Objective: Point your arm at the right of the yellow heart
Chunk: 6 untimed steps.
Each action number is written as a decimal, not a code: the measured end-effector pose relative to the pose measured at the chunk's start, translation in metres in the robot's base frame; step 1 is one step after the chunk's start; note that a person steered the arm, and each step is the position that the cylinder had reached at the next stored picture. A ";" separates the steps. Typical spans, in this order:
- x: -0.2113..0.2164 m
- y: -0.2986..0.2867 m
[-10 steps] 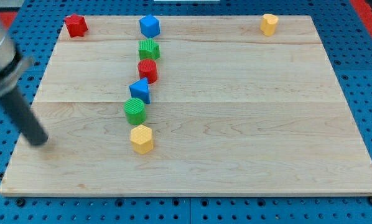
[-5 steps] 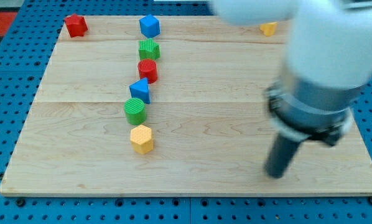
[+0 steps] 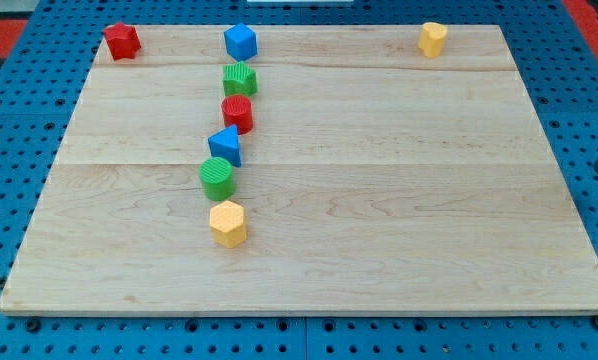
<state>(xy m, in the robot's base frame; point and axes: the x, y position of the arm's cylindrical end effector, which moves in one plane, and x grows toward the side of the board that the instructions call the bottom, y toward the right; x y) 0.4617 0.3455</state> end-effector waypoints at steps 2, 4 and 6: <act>-0.104 -0.017; -0.222 -0.092; -0.219 -0.127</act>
<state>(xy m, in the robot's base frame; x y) 0.2425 0.2182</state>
